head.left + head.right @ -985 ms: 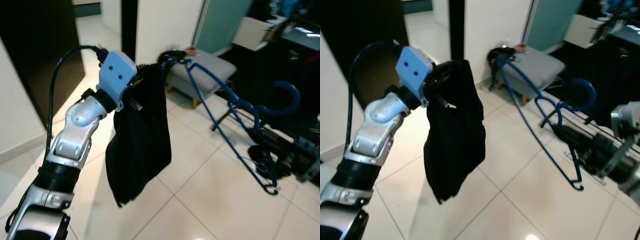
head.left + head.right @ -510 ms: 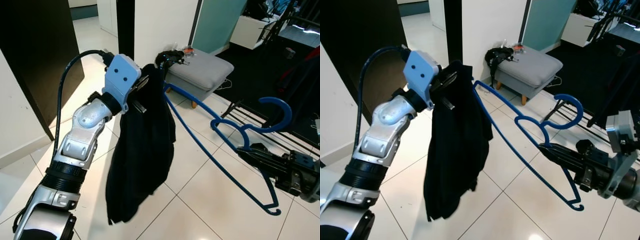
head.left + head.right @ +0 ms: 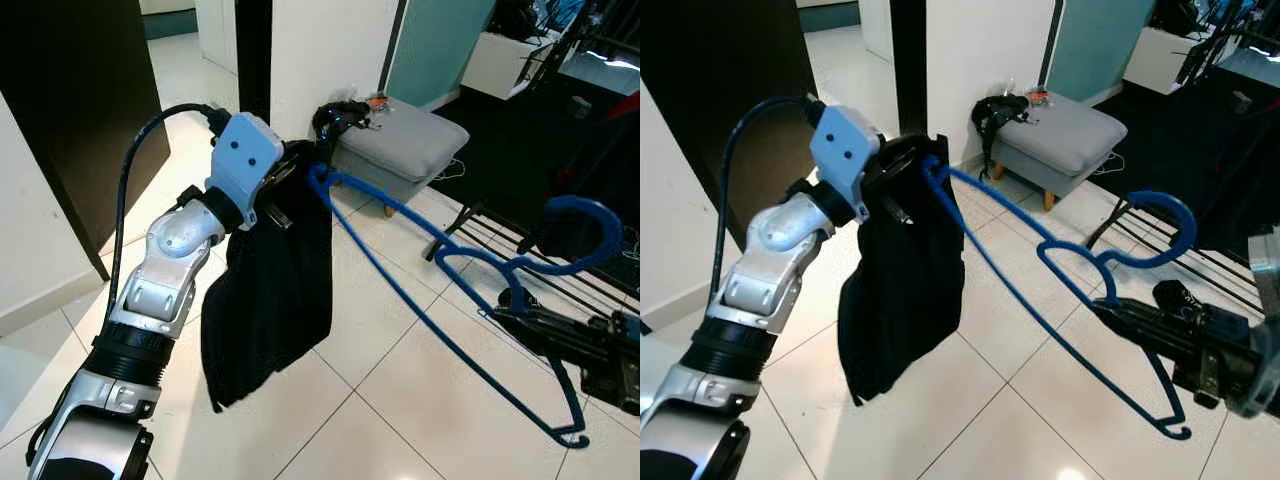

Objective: Hang hanger

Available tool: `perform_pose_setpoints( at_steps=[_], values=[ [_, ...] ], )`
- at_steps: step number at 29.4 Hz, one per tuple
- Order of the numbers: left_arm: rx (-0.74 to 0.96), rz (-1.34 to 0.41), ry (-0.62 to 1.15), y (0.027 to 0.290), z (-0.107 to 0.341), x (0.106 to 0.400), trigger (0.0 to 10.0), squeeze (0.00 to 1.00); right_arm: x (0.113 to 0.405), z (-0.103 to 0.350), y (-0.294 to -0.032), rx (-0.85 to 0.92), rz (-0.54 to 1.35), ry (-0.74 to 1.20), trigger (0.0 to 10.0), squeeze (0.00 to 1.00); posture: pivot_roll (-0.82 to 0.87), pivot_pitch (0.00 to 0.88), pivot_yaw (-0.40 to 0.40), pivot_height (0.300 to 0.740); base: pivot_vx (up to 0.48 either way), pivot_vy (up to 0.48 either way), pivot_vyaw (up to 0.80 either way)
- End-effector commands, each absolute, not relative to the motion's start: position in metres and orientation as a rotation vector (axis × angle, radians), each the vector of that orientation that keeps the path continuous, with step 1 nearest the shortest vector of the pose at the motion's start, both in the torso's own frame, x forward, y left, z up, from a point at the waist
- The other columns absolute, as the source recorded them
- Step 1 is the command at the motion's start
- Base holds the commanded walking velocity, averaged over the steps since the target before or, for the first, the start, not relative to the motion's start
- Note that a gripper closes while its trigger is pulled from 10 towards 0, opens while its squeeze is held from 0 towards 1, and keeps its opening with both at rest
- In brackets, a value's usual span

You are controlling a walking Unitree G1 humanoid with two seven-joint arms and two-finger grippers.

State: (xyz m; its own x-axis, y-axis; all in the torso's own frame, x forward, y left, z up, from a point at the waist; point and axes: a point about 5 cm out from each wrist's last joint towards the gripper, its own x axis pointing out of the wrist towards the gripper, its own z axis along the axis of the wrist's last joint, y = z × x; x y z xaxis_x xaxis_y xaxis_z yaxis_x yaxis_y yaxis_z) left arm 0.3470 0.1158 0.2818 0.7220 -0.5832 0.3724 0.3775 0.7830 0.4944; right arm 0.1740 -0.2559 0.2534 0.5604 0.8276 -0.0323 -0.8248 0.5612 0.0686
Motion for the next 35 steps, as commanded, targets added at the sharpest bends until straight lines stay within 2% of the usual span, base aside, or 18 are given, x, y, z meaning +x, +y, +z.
perform_pose_setpoints(
  at_steps=[1, 15, 23, 29, 35],
  values=[
    [0.421, -0.558, -0.595, 0.112, 0.293, 0.345, 10.0, 0.00, 0.170, 0.258, -0.256, 0.029, 0.976, 0.065, 10.0, 0.00, 0.04, 0.119, -0.049, 0.740, 0.000, 0.000, 0.00],
    [0.386, -0.587, -0.619, 0.104, 0.299, 0.340, 10.0, 0.00, 0.180, 0.245, -0.253, 0.011, 0.922, 0.136, 10.0, 0.00, 0.04, 0.120, -0.052, 0.740, 0.000, 0.000, 0.00],
    [0.333, -0.638, -0.631, 0.089, 0.298, 0.331, 10.0, 0.00, 0.194, 0.232, -0.239, 0.010, 0.915, 0.184, 10.0, 0.00, 0.05, 0.122, -0.057, 0.740, 0.000, 0.000, 0.00],
    [0.235, -0.767, -0.602, 0.070, 0.289, 0.318, 10.0, 0.00, 0.211, 0.233, -0.237, -0.004, 0.829, 0.134, 10.0, 0.00, 0.04, 0.125, -0.062, 0.740, 0.000, 0.000, 0.00],
    [0.227, -0.903, -0.524, 0.054, 0.267, 0.306, 10.0, 0.00, 0.224, 0.239, -0.232, 0.016, 0.780, 0.058, 10.0, 0.00, 0.05, 0.125, -0.060, 0.740, 0.000, 0.000, 0.00]
  ],
)
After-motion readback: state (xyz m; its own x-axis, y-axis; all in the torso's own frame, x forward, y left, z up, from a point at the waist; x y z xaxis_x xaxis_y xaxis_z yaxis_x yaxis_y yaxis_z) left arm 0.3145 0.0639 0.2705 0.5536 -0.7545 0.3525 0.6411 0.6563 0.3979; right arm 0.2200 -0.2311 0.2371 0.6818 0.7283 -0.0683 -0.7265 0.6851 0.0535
